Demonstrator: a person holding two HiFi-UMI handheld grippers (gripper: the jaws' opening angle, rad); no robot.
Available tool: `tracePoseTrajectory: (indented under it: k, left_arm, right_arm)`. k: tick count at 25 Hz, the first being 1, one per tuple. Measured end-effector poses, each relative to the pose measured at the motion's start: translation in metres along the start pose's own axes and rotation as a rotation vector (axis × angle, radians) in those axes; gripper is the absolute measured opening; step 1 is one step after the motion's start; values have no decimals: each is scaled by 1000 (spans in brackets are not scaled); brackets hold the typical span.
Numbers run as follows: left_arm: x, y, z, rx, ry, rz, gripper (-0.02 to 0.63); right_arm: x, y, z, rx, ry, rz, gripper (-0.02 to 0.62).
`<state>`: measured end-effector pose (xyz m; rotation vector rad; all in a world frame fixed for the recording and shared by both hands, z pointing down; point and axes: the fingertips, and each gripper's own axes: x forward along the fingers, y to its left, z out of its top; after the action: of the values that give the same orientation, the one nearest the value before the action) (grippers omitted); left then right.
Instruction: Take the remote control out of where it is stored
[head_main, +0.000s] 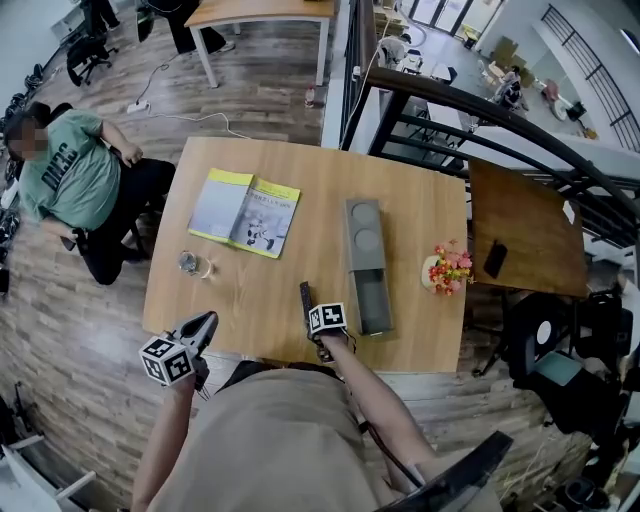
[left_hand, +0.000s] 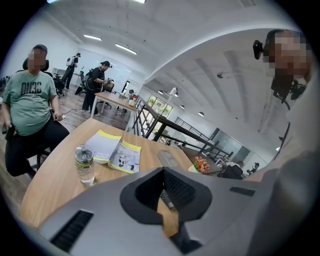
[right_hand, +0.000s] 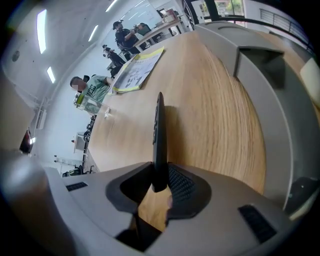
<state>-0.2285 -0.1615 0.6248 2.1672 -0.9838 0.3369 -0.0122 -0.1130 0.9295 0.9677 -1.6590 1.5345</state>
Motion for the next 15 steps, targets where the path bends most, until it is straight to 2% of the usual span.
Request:
tracePoseTrajectory:
  k: [7, 12, 15]
  left_arm:
    - [8, -17, -21, -31, 4, 28, 3]
    - [21, -31, -33, -58, -10, 12, 3]
    - [34, -40, -40, -61, -6, -25, 3]
  right_arm:
    - [-6, -13, 11, -62, -76, 68, 108]
    - [-38, -15, 18, -87, -189, 131, 270]
    - [-72, -14, 27, -86, -288, 161, 284]
